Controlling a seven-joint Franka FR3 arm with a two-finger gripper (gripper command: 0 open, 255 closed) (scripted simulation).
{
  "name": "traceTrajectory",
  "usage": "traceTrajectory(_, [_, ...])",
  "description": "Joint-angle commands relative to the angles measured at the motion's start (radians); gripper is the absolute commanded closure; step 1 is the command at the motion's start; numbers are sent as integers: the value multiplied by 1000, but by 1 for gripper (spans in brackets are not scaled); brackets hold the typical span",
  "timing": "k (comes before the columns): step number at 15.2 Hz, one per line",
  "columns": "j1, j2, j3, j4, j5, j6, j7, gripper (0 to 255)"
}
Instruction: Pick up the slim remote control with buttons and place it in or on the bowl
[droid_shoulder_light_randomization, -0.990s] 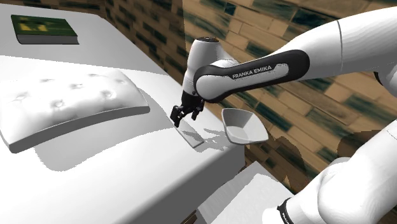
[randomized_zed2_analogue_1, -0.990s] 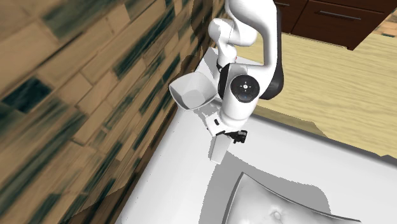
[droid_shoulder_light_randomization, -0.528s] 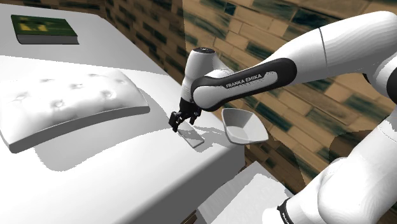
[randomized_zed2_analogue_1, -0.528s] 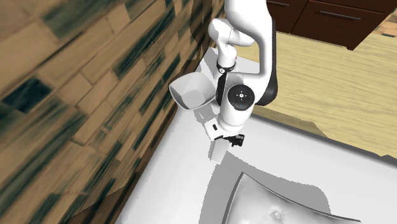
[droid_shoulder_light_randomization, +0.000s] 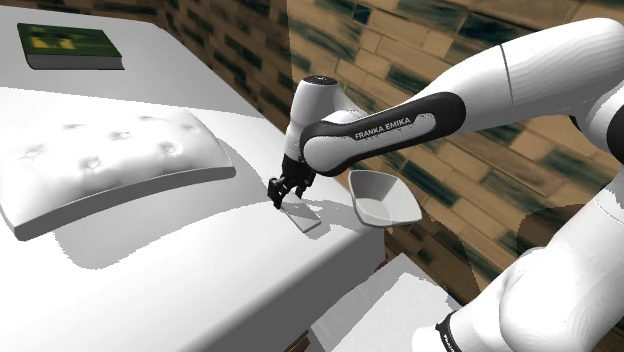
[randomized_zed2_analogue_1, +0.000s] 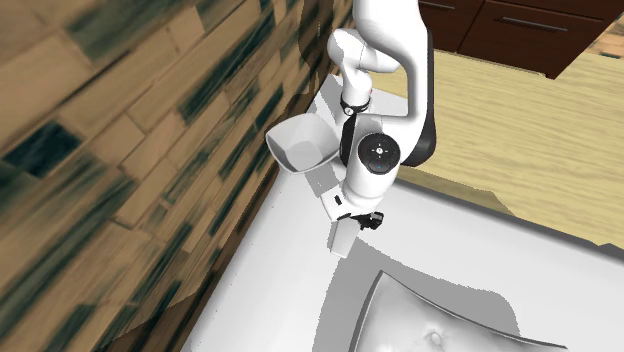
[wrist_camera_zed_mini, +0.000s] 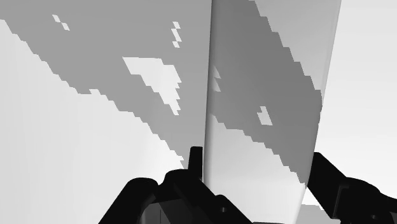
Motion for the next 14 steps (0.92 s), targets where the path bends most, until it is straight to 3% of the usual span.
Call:
traceTrajectory(1, [0, 0, 0, 0, 0, 0, 0, 255])
traceTrajectory(8, [0, 0, 0, 0, 0, 0, 0, 255])
traceTrajectory(14, [-2, -49, 2, 29, 19, -76, -13, 255])
